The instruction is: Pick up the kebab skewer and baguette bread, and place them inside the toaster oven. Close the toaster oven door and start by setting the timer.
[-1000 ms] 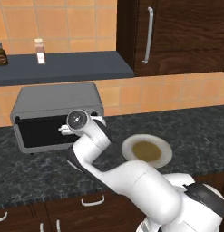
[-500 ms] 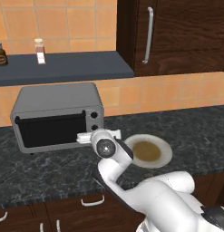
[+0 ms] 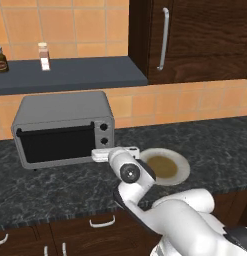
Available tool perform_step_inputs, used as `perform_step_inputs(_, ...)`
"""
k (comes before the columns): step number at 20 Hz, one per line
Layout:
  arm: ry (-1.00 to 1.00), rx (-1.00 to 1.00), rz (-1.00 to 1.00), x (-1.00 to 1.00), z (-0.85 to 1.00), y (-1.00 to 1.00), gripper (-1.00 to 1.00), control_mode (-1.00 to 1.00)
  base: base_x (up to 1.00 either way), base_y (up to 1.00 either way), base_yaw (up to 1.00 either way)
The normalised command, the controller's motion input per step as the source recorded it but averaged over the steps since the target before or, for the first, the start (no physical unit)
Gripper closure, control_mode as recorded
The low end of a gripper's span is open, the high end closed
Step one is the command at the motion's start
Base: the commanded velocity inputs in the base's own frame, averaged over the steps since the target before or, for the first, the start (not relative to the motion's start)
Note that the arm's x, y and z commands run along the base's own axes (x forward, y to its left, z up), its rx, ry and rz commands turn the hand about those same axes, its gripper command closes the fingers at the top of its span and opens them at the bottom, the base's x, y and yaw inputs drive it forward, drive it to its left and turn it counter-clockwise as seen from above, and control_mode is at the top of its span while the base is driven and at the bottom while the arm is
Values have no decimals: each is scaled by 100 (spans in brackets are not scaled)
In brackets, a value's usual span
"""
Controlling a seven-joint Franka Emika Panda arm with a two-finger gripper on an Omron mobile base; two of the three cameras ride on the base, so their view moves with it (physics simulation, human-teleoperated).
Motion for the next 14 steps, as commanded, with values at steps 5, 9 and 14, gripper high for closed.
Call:
perform_step_inputs(5, -4, 0, 0, 21, -7, 9, -100, -100, 0, 0, 0)
perform_step_inputs(9, -1, 0, 0, 16, -18, 8, -100, -100, 0, 0, 0)
perform_step_inputs(14, -1, 0, 0, 26, -13, 2, -100, -100, 0, 0, 0)
